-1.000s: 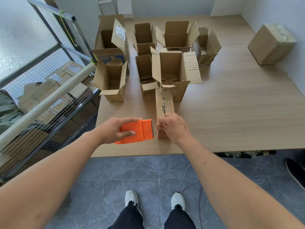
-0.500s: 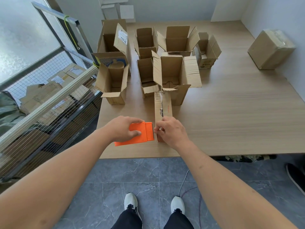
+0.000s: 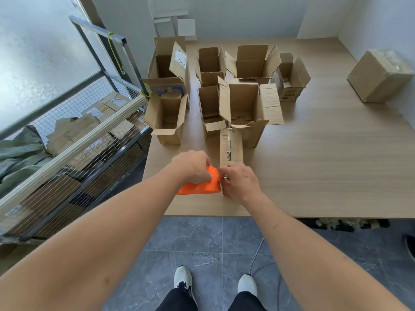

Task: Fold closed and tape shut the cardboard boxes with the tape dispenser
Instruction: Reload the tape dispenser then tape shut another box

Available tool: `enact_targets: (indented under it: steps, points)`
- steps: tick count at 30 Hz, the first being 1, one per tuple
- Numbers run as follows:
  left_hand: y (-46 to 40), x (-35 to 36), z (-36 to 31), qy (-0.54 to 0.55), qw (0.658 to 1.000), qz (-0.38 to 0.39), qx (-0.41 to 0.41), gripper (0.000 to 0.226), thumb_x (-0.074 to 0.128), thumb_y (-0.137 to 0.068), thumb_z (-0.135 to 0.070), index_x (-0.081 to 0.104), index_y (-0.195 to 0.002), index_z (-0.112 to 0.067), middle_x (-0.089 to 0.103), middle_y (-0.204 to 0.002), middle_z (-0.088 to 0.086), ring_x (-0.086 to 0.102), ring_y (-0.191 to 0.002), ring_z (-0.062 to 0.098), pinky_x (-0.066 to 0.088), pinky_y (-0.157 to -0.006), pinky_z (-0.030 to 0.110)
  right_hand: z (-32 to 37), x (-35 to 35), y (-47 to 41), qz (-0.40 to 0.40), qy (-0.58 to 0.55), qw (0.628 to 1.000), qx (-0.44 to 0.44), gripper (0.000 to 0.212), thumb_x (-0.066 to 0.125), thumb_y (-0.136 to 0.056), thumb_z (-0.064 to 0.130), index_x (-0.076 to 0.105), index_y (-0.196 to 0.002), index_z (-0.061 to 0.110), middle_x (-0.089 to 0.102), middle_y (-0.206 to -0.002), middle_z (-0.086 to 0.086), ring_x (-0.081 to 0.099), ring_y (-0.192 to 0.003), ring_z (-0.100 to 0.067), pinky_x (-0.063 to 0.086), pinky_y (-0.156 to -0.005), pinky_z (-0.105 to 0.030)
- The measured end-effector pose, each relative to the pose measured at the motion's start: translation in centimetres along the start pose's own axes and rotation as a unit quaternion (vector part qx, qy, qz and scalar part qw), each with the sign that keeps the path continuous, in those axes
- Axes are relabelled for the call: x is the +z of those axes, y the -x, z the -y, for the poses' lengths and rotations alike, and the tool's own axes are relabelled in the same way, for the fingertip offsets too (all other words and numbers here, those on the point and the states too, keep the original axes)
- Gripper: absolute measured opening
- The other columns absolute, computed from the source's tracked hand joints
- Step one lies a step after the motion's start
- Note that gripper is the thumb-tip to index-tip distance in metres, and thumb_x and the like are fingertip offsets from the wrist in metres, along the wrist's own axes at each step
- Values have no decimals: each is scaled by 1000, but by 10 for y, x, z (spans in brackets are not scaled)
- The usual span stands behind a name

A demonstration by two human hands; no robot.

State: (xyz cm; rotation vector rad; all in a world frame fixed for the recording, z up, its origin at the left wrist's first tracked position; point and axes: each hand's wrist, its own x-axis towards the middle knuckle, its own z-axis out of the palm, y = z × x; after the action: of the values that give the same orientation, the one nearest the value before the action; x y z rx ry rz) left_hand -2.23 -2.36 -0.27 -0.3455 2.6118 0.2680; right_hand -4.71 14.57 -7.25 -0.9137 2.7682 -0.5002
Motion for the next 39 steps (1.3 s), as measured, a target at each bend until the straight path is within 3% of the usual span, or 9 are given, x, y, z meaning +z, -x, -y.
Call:
enact_targets:
  steps: [4, 8, 12, 16, 20, 24, 27, 34, 39]
  points:
    - [-2, -4, -9, 4, 1000, 5, -20, 51, 68, -83, -44, 61, -132, -35, 66, -121, 0, 62, -99, 28, 48, -75, 36, -1, -1, 1, 10, 5, 1000, 9, 8, 58, -95, 26, 64, -95, 31, 60, -104, 5, 55, -105, -22, 40, -83, -37]
    - [-6, 0, -6, 90, 993, 32, -64, 47, 76, -82, -44, 69, -125, -26, 69, -114, 1, 64, -103, 28, 53, -85, 34, -7, -1, 1, 27, 7, 999, 24, 9, 56, -93, 22, 59, -94, 30, 57, -103, 3, 53, -106, -26, 40, -83, -39]
    - [-9, 4, -8, 143, 985, 32, -89, 52, 78, -81, -42, 66, -127, -20, 70, -114, 6, 66, -100, 30, 56, -94, 43, -10, 3, 1, 26, 12, 999, 23, 11, 54, -92, 19, 54, -94, 30, 57, -102, 2, 53, -105, -28, 40, -80, -40]
    - [-9, 2, -15, 68, 996, 0, -56, 47, 70, -81, -43, 67, -126, -30, 69, -111, 0, 65, -98, 28, 55, -81, 37, -11, 5, -1, 26, 8, 999, 19, 15, 54, -89, 15, 53, -92, 30, 56, -99, 3, 52, -101, -28, 39, -80, -40]
    - [-5, 2, -28, -34, 997, -63, -13, 40, 63, -80, -40, 68, -119, -37, 66, -98, -4, 58, -84, 25, 41, -62, 29, -14, 6, -1, 20, 4, 1000, 4, 14, 50, -95, 19, 49, -92, 32, 50, -94, 6, 51, -98, -26, 33, -76, -38]
    - [2, 2, -46, -144, 983, -111, 32, 24, 62, -83, -42, 70, -104, -32, 53, -72, -5, 51, -63, 19, 30, -50, 27, -14, 7, -2, 17, 8, 1000, 1, 15, 48, -98, 21, 55, -105, 33, 48, -94, 6, 50, -99, -25, 34, -77, -38]
    - [5, 5, -51, -182, 974, -129, 46, 18, 64, -84, -41, 69, -98, -29, 50, -68, -4, 45, -57, 18, 30, -49, 28, -15, 9, -1, 10, 8, 1000, 8, 16, 49, -98, 21, 56, -106, 32, 47, -94, 7, 50, -99, -26, 36, -78, -38]
    - [8, 13, -42, -202, 964, -154, 82, 18, 69, -83, -39, 66, -99, -32, 38, -65, -7, 50, -69, 24, 34, -57, 31, -16, 15, 1, -17, 2, 1000, 12, 11, 49, -97, 23, 56, -101, 30, 49, -94, 7, 51, -99, -26, 39, -79, -40]
    - [10, 22, -39, -142, 977, -155, 32, 19, 67, -83, -39, 67, -99, -29, 46, -68, -5, 53, -72, 25, 37, -62, 33, -17, 17, 3, -29, -6, 999, 13, 11, 52, -94, 20, 55, -97, 30, 53, -95, 6, 52, -99, -27, 40, -79, -40]
